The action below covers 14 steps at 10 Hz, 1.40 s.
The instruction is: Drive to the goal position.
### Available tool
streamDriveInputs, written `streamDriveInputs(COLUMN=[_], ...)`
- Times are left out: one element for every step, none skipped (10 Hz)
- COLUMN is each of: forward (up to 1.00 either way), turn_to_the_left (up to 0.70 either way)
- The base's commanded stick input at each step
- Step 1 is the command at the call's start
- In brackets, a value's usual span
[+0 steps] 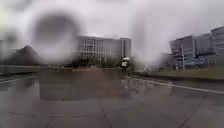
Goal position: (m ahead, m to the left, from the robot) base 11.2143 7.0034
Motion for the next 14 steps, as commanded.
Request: streamDriveInputs(forward=[0.7,0.7,0.7,0.7,0.7,0.7,0.7,0.7,0.7,0.7,0.7,0.7,0.7,0.7], turn_to_the_left=[0.0,0.0,0.0,0.0,0.0,0.0,0.0,0.0,0.0,0.1,0.28,0.34,0.35,0.24])
